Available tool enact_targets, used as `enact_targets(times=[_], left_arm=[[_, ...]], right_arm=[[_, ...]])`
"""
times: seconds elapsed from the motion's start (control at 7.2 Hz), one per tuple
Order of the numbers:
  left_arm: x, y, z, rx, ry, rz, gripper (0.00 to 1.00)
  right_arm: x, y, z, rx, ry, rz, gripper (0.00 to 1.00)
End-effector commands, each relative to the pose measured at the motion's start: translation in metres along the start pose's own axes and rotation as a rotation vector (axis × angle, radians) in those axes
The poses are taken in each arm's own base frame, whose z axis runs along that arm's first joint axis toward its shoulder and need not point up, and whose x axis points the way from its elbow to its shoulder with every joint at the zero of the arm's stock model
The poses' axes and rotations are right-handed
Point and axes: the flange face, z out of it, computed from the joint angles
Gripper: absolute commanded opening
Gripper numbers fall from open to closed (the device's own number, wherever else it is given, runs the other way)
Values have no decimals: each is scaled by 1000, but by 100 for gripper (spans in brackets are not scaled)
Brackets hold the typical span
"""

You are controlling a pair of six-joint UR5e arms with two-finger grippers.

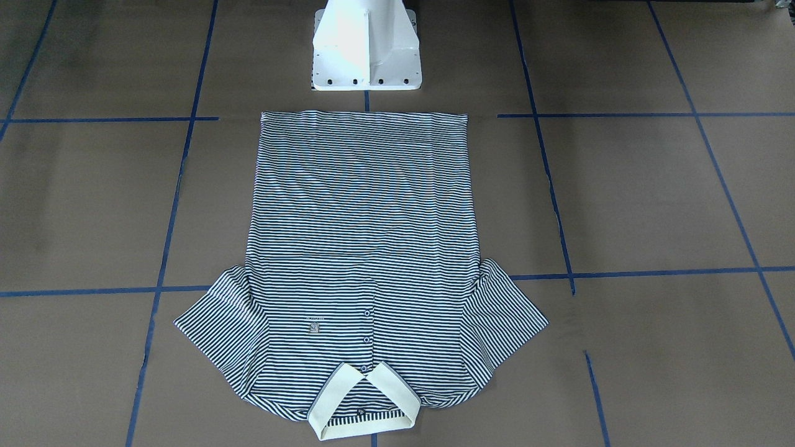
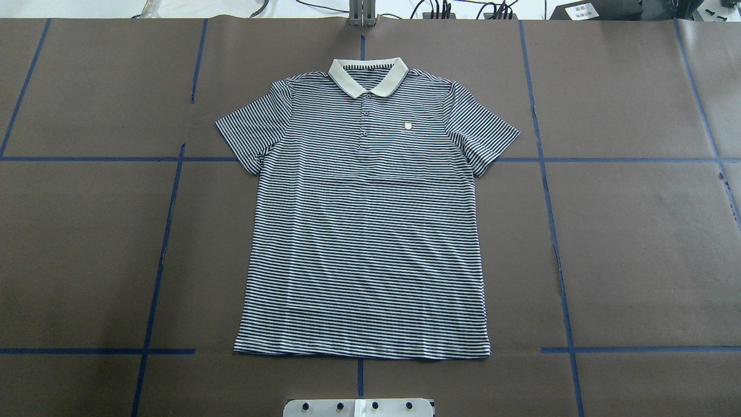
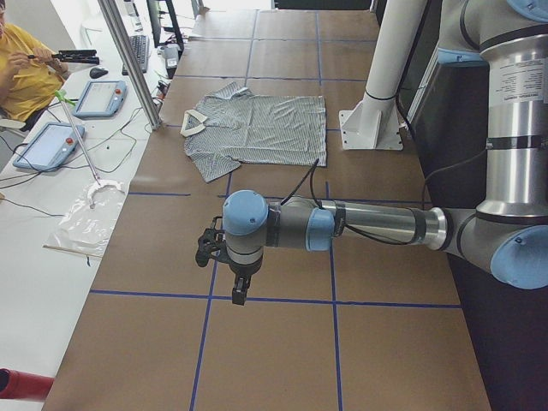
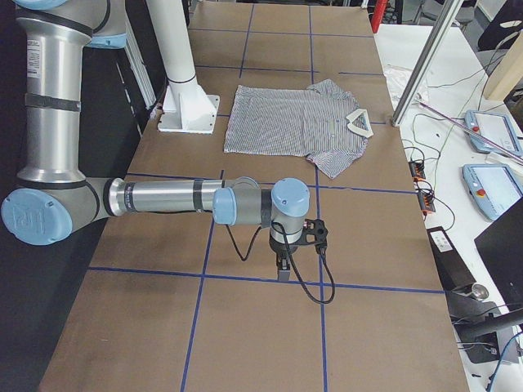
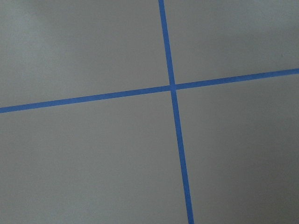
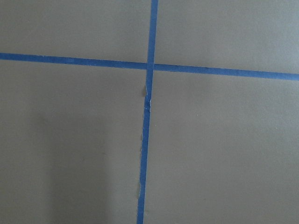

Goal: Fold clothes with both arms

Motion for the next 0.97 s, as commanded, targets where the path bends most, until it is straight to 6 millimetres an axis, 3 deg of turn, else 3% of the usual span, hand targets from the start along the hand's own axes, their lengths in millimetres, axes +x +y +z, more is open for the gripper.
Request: enact_targets(times=[0.0, 0.56, 0.69, 0.83], left_arm=[[1, -1, -1, 3, -6, 12, 100], [13, -12, -3, 84, -26, 113, 100], [17, -17, -7, 137, -28, 161, 100], [22, -21, -13, 197, -36, 216, 100]], right_arm=[[-2, 0, -4, 8, 0, -5, 100], [-21, -7, -14, 29, -4, -34, 100], [-36, -28, -31, 66, -6, -62, 100], [-42, -37, -38, 82, -6, -76, 100]])
